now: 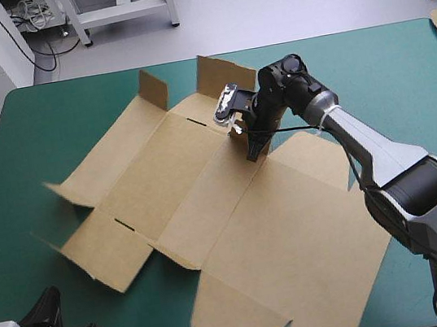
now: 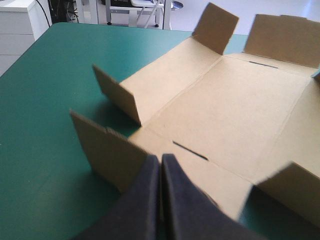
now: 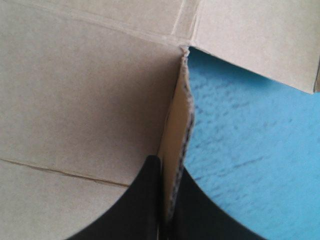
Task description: Fold the box
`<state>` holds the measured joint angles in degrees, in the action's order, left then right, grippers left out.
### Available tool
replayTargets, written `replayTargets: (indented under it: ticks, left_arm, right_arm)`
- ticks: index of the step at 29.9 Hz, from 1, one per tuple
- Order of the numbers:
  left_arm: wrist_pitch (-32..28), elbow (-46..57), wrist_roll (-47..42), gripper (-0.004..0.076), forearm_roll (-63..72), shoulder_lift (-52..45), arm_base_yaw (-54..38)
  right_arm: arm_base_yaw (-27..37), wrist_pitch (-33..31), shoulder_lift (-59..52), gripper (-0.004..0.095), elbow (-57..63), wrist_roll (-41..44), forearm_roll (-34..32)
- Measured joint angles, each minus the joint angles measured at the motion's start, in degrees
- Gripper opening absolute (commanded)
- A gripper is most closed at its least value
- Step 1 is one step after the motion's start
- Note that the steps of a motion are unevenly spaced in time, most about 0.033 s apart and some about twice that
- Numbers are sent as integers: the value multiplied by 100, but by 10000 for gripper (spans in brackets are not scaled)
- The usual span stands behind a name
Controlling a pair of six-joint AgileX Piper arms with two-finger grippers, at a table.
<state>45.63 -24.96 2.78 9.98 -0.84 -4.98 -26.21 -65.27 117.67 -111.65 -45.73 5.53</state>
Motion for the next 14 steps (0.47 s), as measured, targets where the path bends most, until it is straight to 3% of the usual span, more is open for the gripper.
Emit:
replayTargets:
  ticks: [5, 14]
  left_arm:
    - [0, 0, 0, -8, 0, 0, 0]
    - [0, 0, 0, -8, 0, 0, 0]
  right_arm:
    - [-90, 54, 100, -22, -211, -1321, 0]
    - [-274, 490, 111, -22, -228, -2421, 97]
